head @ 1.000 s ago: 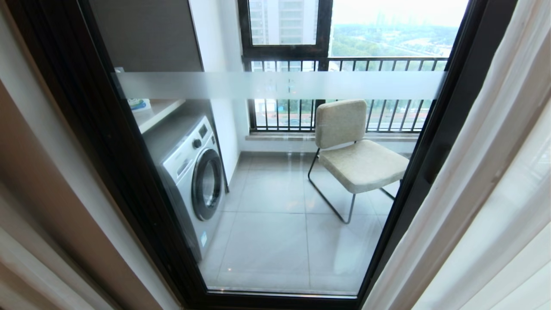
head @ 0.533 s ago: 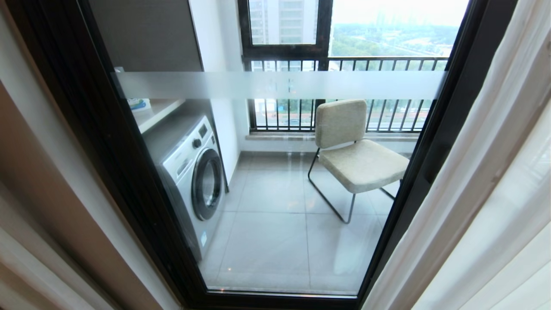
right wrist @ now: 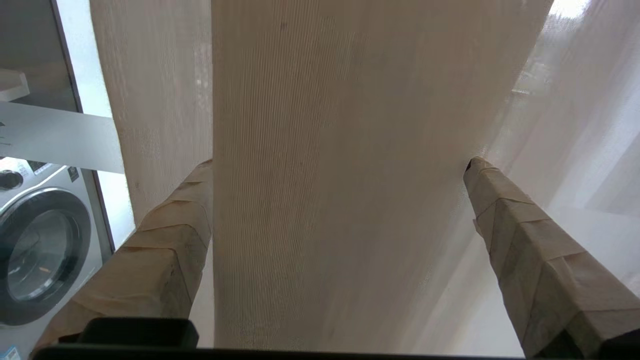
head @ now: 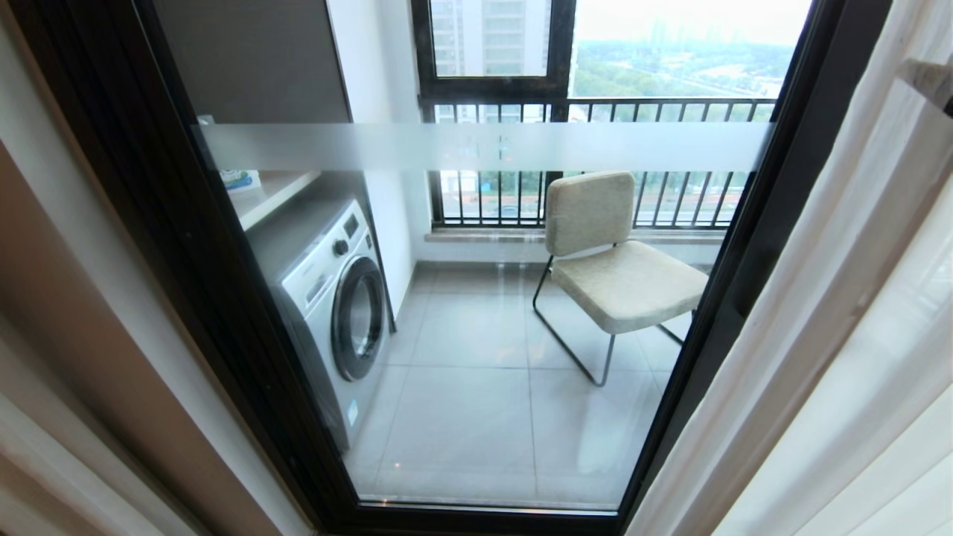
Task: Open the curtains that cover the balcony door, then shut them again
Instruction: Pull the inner curtains open on both sides
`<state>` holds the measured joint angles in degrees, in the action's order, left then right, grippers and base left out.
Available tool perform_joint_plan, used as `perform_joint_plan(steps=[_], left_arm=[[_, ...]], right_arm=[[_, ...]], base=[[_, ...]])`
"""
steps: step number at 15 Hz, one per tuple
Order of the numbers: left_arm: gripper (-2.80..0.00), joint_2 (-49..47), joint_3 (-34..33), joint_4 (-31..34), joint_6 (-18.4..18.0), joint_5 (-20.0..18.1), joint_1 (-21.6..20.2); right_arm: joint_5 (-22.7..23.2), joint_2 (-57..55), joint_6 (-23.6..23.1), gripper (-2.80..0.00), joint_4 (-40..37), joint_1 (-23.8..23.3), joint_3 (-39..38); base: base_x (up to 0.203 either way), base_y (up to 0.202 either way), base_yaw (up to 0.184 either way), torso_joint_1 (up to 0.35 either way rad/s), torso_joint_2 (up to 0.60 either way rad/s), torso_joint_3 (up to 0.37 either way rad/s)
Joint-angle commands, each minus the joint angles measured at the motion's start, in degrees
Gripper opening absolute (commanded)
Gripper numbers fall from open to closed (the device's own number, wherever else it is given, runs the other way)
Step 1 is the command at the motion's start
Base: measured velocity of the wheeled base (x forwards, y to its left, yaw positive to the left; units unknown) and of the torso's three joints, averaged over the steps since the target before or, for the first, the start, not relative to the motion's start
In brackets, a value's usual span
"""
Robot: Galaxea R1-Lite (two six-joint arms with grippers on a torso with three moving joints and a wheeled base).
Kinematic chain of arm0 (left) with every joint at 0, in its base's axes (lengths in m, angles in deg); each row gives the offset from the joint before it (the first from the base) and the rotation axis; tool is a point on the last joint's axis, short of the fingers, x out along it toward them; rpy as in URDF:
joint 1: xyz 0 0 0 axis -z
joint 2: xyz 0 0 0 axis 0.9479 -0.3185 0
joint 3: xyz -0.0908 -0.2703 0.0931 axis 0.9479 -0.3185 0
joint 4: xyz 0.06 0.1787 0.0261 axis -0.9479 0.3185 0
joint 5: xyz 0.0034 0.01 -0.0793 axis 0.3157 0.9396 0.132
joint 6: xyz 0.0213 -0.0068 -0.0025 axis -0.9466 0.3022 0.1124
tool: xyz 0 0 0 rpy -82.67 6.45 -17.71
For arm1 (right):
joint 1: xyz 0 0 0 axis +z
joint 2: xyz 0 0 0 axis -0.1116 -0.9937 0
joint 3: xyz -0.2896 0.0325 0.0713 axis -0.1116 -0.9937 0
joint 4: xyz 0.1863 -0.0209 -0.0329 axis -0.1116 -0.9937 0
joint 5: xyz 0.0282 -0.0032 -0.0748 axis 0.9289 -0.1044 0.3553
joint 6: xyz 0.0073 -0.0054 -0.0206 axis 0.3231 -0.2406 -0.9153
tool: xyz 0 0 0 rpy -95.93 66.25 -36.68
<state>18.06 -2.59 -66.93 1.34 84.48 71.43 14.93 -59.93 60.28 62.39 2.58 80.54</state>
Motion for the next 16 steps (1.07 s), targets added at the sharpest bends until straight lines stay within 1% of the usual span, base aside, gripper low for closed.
perform_joint_plan(steps=[1,3,7,8,16], left_arm=[[-2.8,0.0,0.0,0.0,0.0,0.0,0.0],[-2.8,0.0,0.0,-0.1,0.0,0.0,0.0],[-2.8,0.0,0.0,-0.1,0.0,0.0,0.0],[-2.8,0.0,0.0,-0.1,0.0,0.0,0.0],[-2.8,0.0,0.0,0.0,0.0,0.1,0.0]], right_arm=[[0.0,-1.7,0.6,0.0,0.5,0.1,0.0],[0.0,-3.2,2.0,0.0,2.5,0.0,0.5],[0.1,-5.5,2.3,0.0,5.6,0.0,1.1],[0.1,-5.7,2.3,-2.8,6.6,0.0,1.0],[-0.1,-5.5,2.4,-2.8,6.7,-0.5,1.0]], base=[[0.0,0.0,0.0,0.0,0.0,0.0],[0.0,0.0,0.0,0.0,0.0,0.0],[0.0,0.0,0.0,0.0,0.0,0.0],[0.0,0.0,0.0,0.0,0.0,0.0],[0.0,0.0,0.0,0.0,0.0,0.0]])
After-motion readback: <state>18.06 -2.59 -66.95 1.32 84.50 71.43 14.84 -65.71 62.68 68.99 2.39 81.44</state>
